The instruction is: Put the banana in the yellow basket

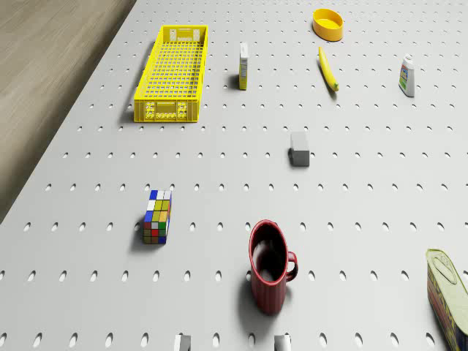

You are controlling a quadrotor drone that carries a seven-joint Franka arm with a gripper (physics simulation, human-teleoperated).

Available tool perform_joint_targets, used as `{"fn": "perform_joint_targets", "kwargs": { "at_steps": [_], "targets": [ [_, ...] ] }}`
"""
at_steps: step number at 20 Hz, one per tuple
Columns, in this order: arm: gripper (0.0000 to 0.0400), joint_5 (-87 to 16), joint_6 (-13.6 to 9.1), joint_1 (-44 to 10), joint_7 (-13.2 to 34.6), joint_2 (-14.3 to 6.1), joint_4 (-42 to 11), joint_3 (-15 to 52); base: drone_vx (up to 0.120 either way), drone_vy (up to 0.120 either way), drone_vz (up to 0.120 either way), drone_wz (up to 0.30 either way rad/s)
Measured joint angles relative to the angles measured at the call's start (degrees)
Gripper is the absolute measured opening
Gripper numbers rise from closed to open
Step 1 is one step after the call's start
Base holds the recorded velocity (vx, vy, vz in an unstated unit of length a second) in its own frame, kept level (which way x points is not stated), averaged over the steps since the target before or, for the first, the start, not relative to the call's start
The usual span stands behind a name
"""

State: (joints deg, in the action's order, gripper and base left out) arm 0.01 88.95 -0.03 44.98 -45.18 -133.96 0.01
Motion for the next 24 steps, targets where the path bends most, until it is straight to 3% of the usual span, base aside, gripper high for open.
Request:
{"fn": "perform_joint_targets", "kwargs": {
  "at_steps": [5,11,16,24],
  "targets": [
    [0.0400,0.0,-4.8,-0.1,-0.1,1.0,6.1,0.1,0.000,0.000,0.000,0.000],
    [0.0400,0.1,-8.9,-0.2,-0.1,3.4,12.8,0.1,0.080,-0.113,0.000,0.000],
    [0.0400,0.1,-10.5,-0.3,-0.1,4.5,15.7,0.2,0.120,-0.120,0.000,0.000],
    [0.0400,0.1,-11.0,-0.4,-0.2,4.9,17.0,0.2,0.120,-0.120,0.000,0.000]
  ]
}}
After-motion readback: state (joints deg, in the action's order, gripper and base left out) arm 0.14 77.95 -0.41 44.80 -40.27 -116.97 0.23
